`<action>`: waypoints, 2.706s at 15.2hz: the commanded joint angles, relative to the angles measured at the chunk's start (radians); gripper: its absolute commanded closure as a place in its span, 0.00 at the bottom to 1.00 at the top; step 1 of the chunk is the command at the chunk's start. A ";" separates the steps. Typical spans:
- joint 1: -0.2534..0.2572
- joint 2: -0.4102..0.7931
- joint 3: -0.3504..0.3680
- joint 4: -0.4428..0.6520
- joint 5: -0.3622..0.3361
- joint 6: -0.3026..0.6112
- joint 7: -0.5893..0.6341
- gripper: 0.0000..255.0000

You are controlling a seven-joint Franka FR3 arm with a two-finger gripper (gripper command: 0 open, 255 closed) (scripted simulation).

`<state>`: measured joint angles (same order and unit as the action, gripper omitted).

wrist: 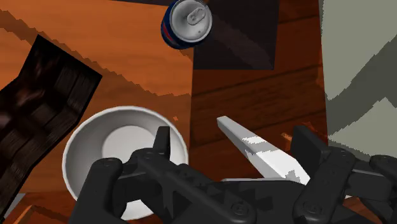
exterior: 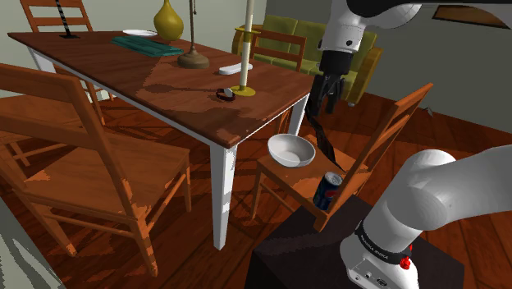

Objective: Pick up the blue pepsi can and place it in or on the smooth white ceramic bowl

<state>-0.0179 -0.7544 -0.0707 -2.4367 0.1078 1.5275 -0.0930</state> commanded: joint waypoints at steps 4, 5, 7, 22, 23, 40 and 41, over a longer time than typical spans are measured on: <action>0.022 -0.045 -0.060 -0.115 0.000 0.044 -0.130 0.00; 0.028 -0.057 -0.081 -0.150 -0.002 0.058 -0.174 0.00; 0.040 -0.077 -0.125 -0.219 -0.009 0.085 -0.262 0.00; 0.069 -0.090 -0.274 -0.517 -0.053 0.283 -0.563 0.00; 0.067 -0.089 -0.272 -0.517 -0.051 0.283 -0.564 0.00; 0.069 -0.054 -0.261 -0.427 -0.033 0.283 -0.573 0.00; 0.010 -0.128 -0.105 -0.478 -0.035 0.279 -0.285 0.00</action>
<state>0.0228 -0.8427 -0.2648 -2.8765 0.0748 1.8043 -0.6144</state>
